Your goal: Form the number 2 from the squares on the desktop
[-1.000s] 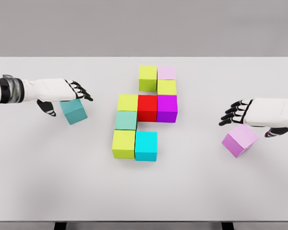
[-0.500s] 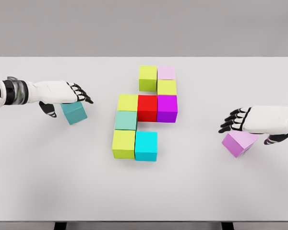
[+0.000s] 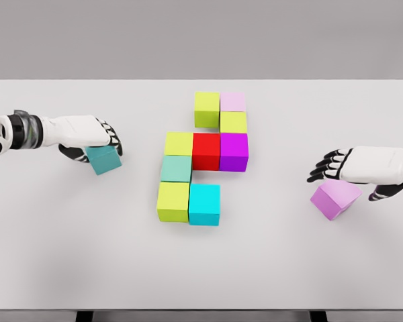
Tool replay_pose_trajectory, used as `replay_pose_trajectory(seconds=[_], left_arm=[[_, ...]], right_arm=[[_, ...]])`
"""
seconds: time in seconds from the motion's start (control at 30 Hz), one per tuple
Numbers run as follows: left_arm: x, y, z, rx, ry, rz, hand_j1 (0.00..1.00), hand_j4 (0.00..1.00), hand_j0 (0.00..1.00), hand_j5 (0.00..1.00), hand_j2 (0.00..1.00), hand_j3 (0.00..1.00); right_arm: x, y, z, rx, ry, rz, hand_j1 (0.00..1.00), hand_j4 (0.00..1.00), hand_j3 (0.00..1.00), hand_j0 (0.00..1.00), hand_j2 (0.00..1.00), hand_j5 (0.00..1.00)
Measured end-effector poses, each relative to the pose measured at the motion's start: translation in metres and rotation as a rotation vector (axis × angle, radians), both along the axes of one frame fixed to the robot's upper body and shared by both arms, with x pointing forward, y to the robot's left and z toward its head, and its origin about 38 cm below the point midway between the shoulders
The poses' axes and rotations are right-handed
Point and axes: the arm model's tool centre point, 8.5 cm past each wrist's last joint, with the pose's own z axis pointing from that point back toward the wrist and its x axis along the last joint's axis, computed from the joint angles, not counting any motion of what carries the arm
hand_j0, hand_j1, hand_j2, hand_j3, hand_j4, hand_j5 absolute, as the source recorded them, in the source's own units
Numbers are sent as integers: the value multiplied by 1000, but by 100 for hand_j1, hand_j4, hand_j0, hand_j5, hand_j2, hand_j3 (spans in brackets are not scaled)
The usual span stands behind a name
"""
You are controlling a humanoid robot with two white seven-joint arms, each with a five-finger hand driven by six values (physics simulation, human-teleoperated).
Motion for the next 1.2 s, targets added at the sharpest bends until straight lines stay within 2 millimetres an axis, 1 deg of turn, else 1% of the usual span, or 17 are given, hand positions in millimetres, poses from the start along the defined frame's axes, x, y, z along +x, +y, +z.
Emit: replay_pose_trajectory(seconds=[0.07, 0.1, 0.13, 0.23, 0.4, 0.47, 0.53, 0.63, 0.73, 0.87, 0.9, 0.93, 0.97, 1.0, 1.07, 1.1, 1.2], left_arm=[[0, 1, -1, 13, -2, -4, 51, 51, 51, 51, 51, 51], [-1, 1, -1, 15, -2, -4, 46, 46, 46, 46, 46, 46], [-1, 1, -1, 25, -2, -9, 45, 45, 45, 45, 45, 45], [2, 0, 3, 37, -8, -18, 45, 45, 45, 45, 45, 45], [14, -4, 8, 18, -11, -5, 46, 46, 46, 46, 46, 46], [22, -3, 18, -6, -20, 13, 46, 46, 46, 46, 46, 46], [30, 3, 23, -51, -6, 47, 46, 46, 46, 46, 46, 46], [36, 1, 15, -124, 39, 83, 46, 46, 46, 46, 46, 46], [41, -10, 12, -164, 56, 82, 46, 46, 46, 46, 46, 46], [49, -39, 3, -210, 83, 62, 45, 45, 45, 45, 45, 45], [50, -46, 3, -216, 84, 54, 45, 45, 45, 45, 45, 45], [55, -52, 11, -221, 69, 44, 45, 45, 45, 45, 45, 45], [57, -57, 14, -225, 64, 50, 45, 45, 45, 45, 45, 45], [59, -60, 14, -226, 65, 62, 45, 45, 45, 45, 45, 45], [65, -64, 23, -228, 50, 84, 45, 45, 45, 45, 45, 45], [67, -65, 25, -225, 46, 92, 45, 45, 45, 45, 45, 45], [72, -65, 30, -216, 32, 125, 45, 45, 45, 45, 45, 45]], right_arm=[[0, 1, -4, 3, 7, -1, 100, 100, 100, 100, 100, 100], [0, 1, -4, 5, 8, -2, 100, 100, 100, 100, 100, 100], [-1, 1, -7, 6, 15, -2, 100, 100, 100, 100, 100, 100], [-1, 1, -10, 7, 22, -4, 100, 100, 100, 100, 100, 100], [0, 3, -14, 15, 28, -4, 100, 100, 100, 100, 100, 100], [1, 3, -15, 17, 31, -7, 100, 100, 100, 100, 100, 100], [2, 1, -17, 18, 35, -15, 100, 100, 100, 100, 100, 100], [4, -1, -20, 14, 37, -23, 100, 100, 100, 100, 100, 100], [5, -3, -23, 11, 42, -32, 100, 100, 100, 100, 100, 100], [6, -1, -27, 11, 45, -33, 100, 100, 100, 100, 100, 100], [7, -1, -27, 12, 45, -32, 100, 100, 100, 100, 100, 100], [7, 0, -28, 11, 45, -31, 100, 100, 100, 100, 100, 100], [7, 0, -28, 8, 44, -30, 100, 100, 100, 100, 100, 100], [7, 0, -29, 7, 44, -30, 100, 100, 100, 100, 100, 100], [7, 0, -30, 1, 42, -29, 100, 100, 100, 100, 100, 100], [7, 0, -30, -2, 41, -29, 95, 95, 95, 95, 95, 95], [7, -1, -31, -9, 39, -29, 91, 91, 91, 91, 91, 91]])
